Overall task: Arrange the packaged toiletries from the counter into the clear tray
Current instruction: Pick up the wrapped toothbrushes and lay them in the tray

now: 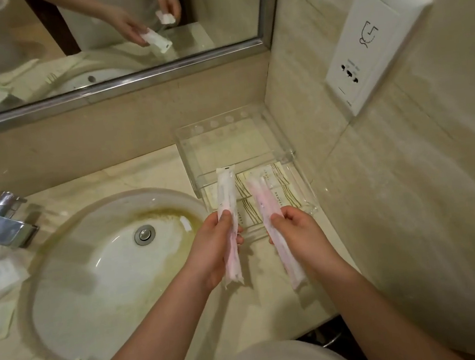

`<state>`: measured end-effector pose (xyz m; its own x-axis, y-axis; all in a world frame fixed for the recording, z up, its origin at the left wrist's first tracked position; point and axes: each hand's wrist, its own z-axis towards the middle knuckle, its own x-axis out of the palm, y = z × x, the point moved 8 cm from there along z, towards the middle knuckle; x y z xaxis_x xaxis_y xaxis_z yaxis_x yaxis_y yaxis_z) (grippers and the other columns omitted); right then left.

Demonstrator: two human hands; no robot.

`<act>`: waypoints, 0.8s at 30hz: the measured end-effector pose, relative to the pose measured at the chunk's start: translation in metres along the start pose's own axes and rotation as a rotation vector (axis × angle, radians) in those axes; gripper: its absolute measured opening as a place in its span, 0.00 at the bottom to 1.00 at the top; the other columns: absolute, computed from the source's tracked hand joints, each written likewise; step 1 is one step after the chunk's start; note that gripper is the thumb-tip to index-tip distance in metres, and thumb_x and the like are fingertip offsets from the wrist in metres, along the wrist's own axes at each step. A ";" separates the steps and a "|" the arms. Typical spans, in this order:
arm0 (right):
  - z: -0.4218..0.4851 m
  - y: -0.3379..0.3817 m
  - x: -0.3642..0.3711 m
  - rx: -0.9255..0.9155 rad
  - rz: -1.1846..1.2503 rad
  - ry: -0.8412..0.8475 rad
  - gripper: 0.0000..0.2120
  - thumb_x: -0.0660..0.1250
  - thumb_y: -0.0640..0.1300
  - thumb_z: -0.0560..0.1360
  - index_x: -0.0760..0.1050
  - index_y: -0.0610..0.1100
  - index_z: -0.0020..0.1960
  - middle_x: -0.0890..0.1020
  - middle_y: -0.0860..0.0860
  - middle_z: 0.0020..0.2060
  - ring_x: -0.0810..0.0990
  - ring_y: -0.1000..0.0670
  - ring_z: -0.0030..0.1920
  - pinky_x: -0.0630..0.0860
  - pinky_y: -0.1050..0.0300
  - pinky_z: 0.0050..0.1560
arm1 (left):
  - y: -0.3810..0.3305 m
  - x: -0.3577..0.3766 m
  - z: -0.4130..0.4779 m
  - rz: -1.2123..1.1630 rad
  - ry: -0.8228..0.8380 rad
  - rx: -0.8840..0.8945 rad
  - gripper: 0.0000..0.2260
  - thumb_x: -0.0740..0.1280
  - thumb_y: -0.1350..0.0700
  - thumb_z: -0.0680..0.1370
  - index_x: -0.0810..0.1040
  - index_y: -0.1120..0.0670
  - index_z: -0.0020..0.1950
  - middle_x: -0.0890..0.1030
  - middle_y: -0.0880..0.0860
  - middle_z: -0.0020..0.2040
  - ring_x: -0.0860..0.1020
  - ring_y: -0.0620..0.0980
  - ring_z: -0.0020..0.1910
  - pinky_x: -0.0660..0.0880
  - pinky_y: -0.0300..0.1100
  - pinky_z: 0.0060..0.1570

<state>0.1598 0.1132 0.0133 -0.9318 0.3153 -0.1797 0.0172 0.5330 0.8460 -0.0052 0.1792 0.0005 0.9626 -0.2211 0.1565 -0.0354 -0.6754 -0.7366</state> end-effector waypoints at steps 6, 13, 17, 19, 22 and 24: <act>0.004 -0.003 0.000 0.097 0.125 0.048 0.09 0.74 0.47 0.73 0.79 0.44 0.39 0.81 0.46 0.36 0.79 0.48 0.37 0.76 0.52 0.43 | 0.005 0.000 0.006 -0.185 0.009 -0.073 0.08 0.62 0.58 0.82 0.80 0.58 0.52 0.84 0.52 0.40 0.81 0.50 0.40 0.77 0.43 0.43; 0.011 -0.008 -0.010 0.200 0.246 -0.011 0.07 0.69 0.46 0.77 0.83 0.43 0.51 0.86 0.43 0.47 0.85 0.43 0.47 0.81 0.43 0.55 | 0.000 0.000 0.020 -0.092 -0.014 -0.048 0.06 0.66 0.60 0.79 0.80 0.57 0.54 0.83 0.55 0.49 0.79 0.52 0.46 0.74 0.45 0.48; 0.015 0.000 -0.024 0.160 0.190 -0.050 0.06 0.67 0.41 0.79 0.81 0.45 0.53 0.86 0.46 0.47 0.84 0.46 0.44 0.80 0.52 0.43 | 0.004 -0.004 0.029 -0.081 -0.056 -0.088 0.05 0.67 0.62 0.78 0.79 0.57 0.53 0.83 0.54 0.47 0.80 0.50 0.43 0.74 0.43 0.41; 0.020 0.003 -0.033 0.146 0.163 -0.076 0.06 0.66 0.41 0.79 0.81 0.45 0.53 0.85 0.47 0.46 0.83 0.48 0.42 0.79 0.54 0.40 | 0.011 -0.003 0.035 -0.094 -0.084 -0.126 0.06 0.68 0.63 0.77 0.79 0.56 0.52 0.83 0.54 0.47 0.80 0.49 0.42 0.74 0.42 0.38; 0.027 0.008 -0.041 0.131 0.116 -0.075 0.06 0.64 0.41 0.80 0.81 0.46 0.51 0.84 0.45 0.44 0.81 0.46 0.40 0.78 0.53 0.36 | 0.023 0.005 0.040 -0.134 -0.117 -0.194 0.06 0.68 0.64 0.77 0.78 0.56 0.51 0.83 0.54 0.47 0.79 0.49 0.41 0.72 0.41 0.34; 0.032 0.009 -0.045 0.111 0.083 -0.070 0.08 0.64 0.41 0.80 0.82 0.45 0.49 0.82 0.45 0.42 0.80 0.46 0.39 0.78 0.51 0.38 | 0.030 0.013 0.042 -0.172 -0.141 -0.236 0.05 0.68 0.64 0.77 0.78 0.55 0.50 0.83 0.54 0.46 0.79 0.48 0.40 0.71 0.40 0.32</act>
<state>0.2134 0.1293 0.0131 -0.8982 0.4136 -0.1492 0.1365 0.5849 0.7995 0.0174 0.1856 -0.0468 0.9870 -0.0015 0.1607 0.0853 -0.8426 -0.5317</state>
